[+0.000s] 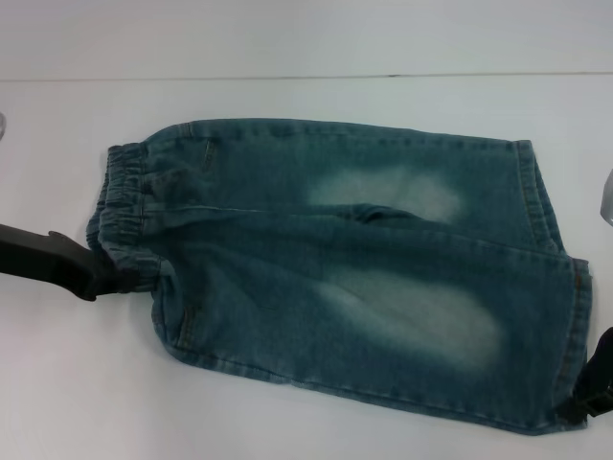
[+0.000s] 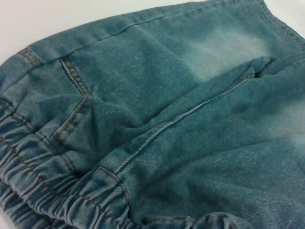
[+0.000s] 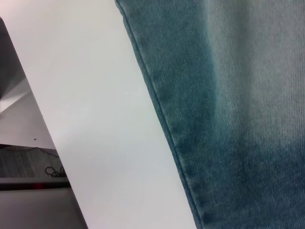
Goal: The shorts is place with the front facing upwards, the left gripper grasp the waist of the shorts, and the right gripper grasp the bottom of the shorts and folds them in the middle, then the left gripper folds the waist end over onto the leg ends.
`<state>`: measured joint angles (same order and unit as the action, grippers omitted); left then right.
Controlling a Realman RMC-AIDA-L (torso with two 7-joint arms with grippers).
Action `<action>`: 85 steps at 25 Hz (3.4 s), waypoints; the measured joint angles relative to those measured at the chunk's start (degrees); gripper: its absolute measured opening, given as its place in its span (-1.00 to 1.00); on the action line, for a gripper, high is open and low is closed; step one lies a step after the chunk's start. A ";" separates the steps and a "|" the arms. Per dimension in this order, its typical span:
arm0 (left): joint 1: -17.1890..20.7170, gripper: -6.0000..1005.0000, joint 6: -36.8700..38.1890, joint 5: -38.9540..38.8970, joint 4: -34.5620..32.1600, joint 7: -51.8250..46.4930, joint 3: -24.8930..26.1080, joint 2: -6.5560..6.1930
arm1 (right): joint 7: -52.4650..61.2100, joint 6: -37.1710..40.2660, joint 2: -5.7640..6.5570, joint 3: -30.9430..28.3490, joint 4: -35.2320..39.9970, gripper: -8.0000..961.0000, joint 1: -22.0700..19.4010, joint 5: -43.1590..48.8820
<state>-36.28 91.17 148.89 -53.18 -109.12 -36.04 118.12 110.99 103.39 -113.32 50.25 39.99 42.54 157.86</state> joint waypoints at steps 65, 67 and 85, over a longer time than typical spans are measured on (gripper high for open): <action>-4.58 -0.90 -0.54 -1.53 3.48 -12.28 10.50 -5.00 | -20.97 -20.87 3.77 -26.70 -12.89 -0.91 -12.50 -39.14; -4.59 -0.90 -1.95 -1.58 4.04 -12.90 10.91 -5.09 | -21.84 -22.56 3.13 -28.68 -13.36 -0.91 -12.62 -39.58; -3.05 -0.90 -9.97 -5.71 4.55 -14.94 11.74 -4.63 | -24.19 -30.42 0.14 -31.12 -14.08 -0.91 -11.61 -45.24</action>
<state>-39.33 81.20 143.18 -48.63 -124.07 -24.29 113.48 86.80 72.96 -113.18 19.13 25.90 30.93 112.62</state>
